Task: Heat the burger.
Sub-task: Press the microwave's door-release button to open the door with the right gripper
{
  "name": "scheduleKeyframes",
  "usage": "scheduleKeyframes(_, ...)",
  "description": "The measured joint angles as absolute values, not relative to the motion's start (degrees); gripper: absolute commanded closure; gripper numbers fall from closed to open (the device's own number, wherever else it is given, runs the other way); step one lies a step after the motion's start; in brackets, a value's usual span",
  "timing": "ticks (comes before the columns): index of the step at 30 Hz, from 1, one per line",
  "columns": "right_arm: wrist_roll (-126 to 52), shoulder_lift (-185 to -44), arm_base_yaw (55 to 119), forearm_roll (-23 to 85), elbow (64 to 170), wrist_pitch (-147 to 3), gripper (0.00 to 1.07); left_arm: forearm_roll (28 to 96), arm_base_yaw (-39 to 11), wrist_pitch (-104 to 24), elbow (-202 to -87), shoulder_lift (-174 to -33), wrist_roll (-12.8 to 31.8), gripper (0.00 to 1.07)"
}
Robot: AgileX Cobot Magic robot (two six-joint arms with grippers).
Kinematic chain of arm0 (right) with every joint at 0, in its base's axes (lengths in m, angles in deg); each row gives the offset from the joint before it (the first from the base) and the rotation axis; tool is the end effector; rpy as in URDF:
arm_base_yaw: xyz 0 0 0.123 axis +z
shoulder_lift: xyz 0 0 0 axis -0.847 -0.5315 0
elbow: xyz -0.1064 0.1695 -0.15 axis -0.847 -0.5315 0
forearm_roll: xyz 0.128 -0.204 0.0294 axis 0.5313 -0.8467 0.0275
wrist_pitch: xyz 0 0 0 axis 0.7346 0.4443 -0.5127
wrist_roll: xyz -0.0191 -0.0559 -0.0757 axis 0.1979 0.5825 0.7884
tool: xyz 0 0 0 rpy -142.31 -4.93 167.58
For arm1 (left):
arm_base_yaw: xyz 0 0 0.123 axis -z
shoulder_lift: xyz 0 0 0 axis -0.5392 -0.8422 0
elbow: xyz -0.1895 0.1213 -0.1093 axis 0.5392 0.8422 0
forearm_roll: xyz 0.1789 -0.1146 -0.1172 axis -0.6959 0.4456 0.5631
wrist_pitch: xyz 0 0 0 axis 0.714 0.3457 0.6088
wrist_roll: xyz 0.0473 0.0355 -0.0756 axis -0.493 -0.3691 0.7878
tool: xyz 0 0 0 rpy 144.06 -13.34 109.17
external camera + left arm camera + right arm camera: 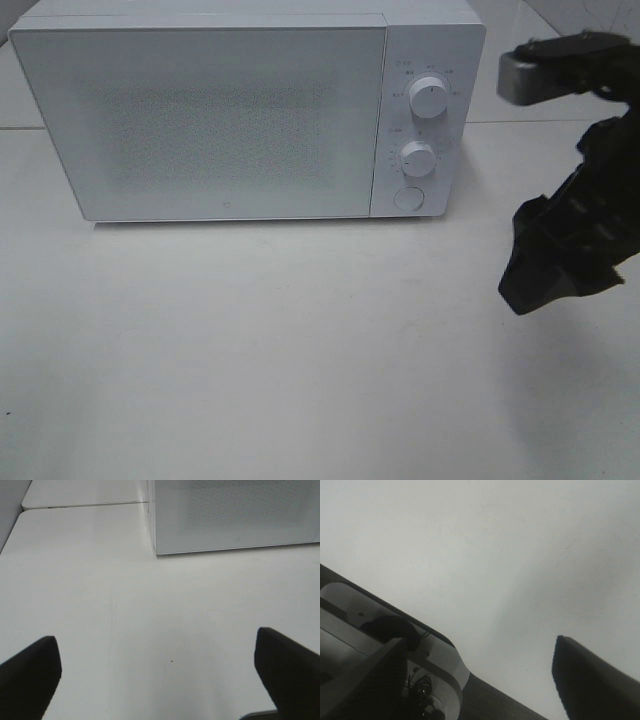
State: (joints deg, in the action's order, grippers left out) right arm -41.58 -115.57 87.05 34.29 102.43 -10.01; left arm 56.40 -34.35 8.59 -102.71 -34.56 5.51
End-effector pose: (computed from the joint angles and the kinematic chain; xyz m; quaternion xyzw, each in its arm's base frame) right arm 0.1941 0.1138 0.2520 -0.2372 0.9555 0.0705 0.1604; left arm 0.0264 -0.0122 0.2725 0.0475 0.8452 -0.0340 0.5312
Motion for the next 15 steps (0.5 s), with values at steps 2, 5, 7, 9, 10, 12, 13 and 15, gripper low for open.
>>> scheduleKeyframes(2,-41.6,-112.4,87.1,34.3,102.4,-9.5,0.31,56.4,-34.3,8.6,-102.7,-34.6,5.5,0.06)
scheduleKeyframes(5,-41.6,-108.0,87.1,34.1,102.4,-8.2,0.31,56.4,-34.3,8.6,-102.7,-34.6,5.5,0.06)
scheduleKeyframes(7,-41.6,-106.6,87.1,34.1,102.4,-8.0,0.31,56.4,-34.3,8.6,-102.7,-34.6,5.5,0.06)
scheduleKeyframes(9,-41.6,-99.7,87.1,33.8,102.4,-6.6,0.31,56.4,-34.3,8.6,-102.7,-34.6,5.5,0.06)
scheduleKeyframes(10,-41.6,-99.7,87.1,33.8,102.4,-6.6,0.31,56.4,-34.3,8.6,-102.7,-34.6,5.5,0.06)
scheduleKeyframes(12,-41.6,-94.4,87.1,33.2,102.4,-5.7,0.31,56.4,-34.3,8.6,-102.7,-34.6,5.5,0.06)
scheduleKeyframes(13,-41.6,-94.4,87.1,33.2,102.4,-5.7,0.31,56.4,-34.3,8.6,-102.7,-34.6,5.5,0.06)
scheduleKeyframes(15,-41.6,-89.0,87.1,32.3,102.4,-5.3,0.31,56.4,-34.3,8.6,-102.7,-34.6,5.5,0.06)
